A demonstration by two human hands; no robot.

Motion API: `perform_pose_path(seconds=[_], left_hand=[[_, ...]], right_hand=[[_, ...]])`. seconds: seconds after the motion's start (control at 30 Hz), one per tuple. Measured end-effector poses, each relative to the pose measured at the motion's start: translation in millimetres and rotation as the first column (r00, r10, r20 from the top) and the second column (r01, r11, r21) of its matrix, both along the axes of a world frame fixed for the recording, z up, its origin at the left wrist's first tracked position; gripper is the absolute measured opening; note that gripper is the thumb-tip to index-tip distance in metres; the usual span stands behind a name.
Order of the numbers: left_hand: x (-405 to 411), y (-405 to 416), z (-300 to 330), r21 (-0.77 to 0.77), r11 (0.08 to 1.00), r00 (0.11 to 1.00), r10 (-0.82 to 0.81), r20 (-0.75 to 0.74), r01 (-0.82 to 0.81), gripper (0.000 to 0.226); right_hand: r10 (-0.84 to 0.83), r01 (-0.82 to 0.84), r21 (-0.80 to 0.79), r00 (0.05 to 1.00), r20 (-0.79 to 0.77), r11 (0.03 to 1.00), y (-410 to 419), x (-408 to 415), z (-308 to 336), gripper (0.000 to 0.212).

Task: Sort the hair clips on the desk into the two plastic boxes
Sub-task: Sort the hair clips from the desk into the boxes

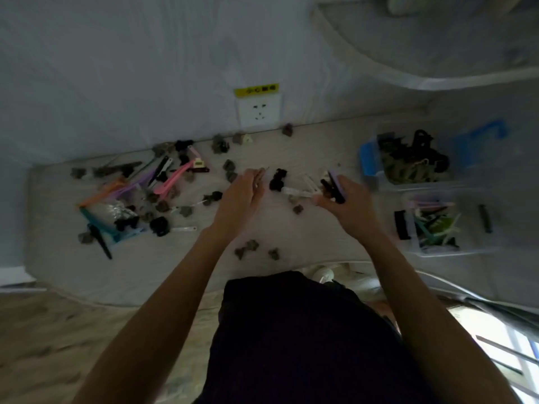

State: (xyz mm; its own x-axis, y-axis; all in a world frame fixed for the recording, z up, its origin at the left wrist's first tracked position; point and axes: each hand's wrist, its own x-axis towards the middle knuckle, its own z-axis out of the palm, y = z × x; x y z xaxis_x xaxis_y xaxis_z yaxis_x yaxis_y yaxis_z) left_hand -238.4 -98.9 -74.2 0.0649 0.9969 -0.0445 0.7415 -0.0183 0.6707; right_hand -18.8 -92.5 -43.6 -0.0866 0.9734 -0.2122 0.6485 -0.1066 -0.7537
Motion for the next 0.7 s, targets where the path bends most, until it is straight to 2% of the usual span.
perform_pose_path(seconds=[0.13,0.23,0.33,0.43,0.53,0.63,0.7], left_hand=[[60,2,14,0.023,0.989,0.985,-0.149,0.084,0.148,0.026],[115,4,22,0.045,0.959,0.949,-0.283,0.136,0.28,0.026],[163,4,23,0.054,0.908,0.896,-0.419,0.151,0.415,0.027],[210,1,24,0.021,0.868,0.865,-0.496,0.07,0.496,0.027],[250,1,30,-0.035,0.85,0.85,-0.526,-0.023,0.526,0.027],[281,2,26,-0.068,0.858,0.858,-0.512,-0.042,0.509,0.026],[294,4,21,-0.104,0.868,0.862,-0.495,-0.109,0.485,0.032]], right_hand=[[-0.231,0.229,0.061,0.973,0.018,0.971,-23,69,35,0.025],[-0.447,0.444,0.062,0.894,0.025,0.894,-48,136,44,0.027],[-0.529,0.516,0.124,0.841,0.116,0.848,-67,191,38,0.039],[-0.475,0.455,0.138,0.848,0.233,0.88,-68,226,20,0.04],[-0.307,0.301,0.08,0.869,0.389,0.95,-57,232,4,0.035],[-0.152,0.158,0.015,0.915,0.374,0.987,-50,232,-1,0.039],[-0.173,0.156,0.075,0.911,0.375,0.985,-49,239,2,0.037]])
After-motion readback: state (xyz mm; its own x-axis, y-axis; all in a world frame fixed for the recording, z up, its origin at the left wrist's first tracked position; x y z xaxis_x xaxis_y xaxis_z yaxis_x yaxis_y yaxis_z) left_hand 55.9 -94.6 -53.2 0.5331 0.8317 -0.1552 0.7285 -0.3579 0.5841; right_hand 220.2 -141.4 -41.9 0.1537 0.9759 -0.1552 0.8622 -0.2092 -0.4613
